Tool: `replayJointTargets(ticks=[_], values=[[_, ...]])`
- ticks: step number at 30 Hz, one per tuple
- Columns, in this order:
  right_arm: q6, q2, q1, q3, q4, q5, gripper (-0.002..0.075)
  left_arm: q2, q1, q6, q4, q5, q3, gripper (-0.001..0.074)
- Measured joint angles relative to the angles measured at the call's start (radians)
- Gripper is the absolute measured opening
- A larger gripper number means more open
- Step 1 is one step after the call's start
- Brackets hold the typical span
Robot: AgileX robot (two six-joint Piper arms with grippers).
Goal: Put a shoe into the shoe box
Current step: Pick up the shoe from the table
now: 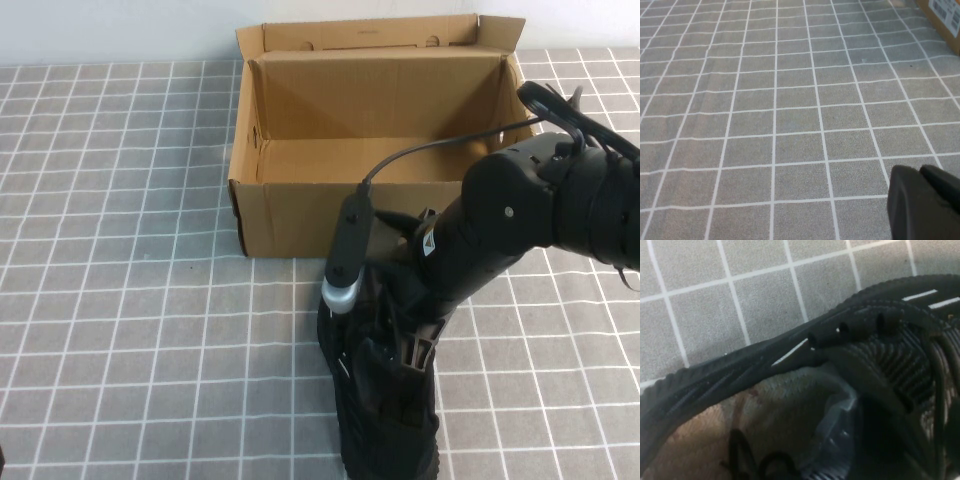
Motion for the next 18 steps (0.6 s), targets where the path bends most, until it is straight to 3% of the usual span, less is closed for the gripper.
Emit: replayJointTargets(ticks=[5,12,18], values=[[0.0,0.0,0.0,0.0,0.004,0.006,0.023,0.0,0.0,0.0,0.0,0.0,0.0,-0.0001],[0.061,0.0,0.0,0.0,0.016,0.025,0.0023,0.0,0.0,0.0,0.0,0.0,0.0,-0.0001],[0.084,-0.019,0.0,0.0,0.061,0.049,-0.0006,0.0,0.0,0.0,0.0,0.0,0.0,-0.0001]])
